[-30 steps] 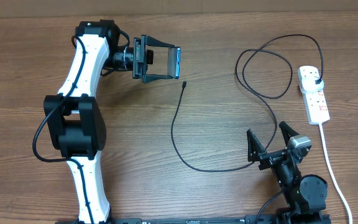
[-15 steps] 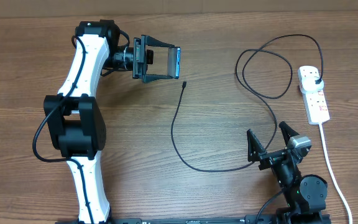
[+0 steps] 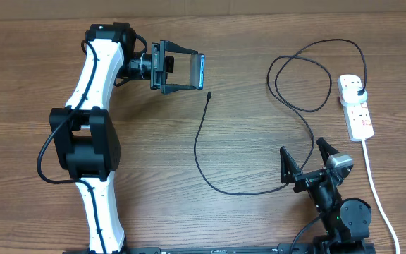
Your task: Plug charger to phone and switch on socket
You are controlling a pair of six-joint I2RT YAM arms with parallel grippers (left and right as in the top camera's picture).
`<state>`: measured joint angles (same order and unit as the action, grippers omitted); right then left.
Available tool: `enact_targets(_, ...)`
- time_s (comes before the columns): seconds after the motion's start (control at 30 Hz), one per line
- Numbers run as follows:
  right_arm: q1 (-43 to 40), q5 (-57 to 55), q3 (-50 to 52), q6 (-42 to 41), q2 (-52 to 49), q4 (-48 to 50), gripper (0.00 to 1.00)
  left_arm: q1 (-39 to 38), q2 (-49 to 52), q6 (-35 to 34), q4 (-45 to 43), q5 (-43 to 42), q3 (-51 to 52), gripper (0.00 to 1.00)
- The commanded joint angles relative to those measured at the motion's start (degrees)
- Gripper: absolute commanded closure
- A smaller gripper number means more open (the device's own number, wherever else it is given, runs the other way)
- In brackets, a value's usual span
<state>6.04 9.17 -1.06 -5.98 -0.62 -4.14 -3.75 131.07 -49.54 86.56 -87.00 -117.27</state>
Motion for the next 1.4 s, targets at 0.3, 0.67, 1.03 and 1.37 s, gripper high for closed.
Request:
enact_targets(0.3,-0.02,6.64,0.57,-0.31,0.44,0.94,0.0,-0.02,-0.04,0.66,-0.02,-2.43,-1.6,0.52)
enact_targets(0.67,-0.02,9.88,-1.07,-7.76,0.44,-0.35,0.0,-0.02,-0.04,0.7,-0.04,-2.34,-1.6,0.51)
enact_targets(1.03,-0.02,10.67,-7.06,-7.72,0.39,-6.69,0.0,-0.02,-0.04,0.92,-0.04,-0.92,-1.6,0.5)
enact_targets(1.37,-0.02,10.64,-14.58,-7.41,-3.21,-11.74,0.0,-0.02,-0.04,0.94,-0.02,-0.9,-1.6,0.5)
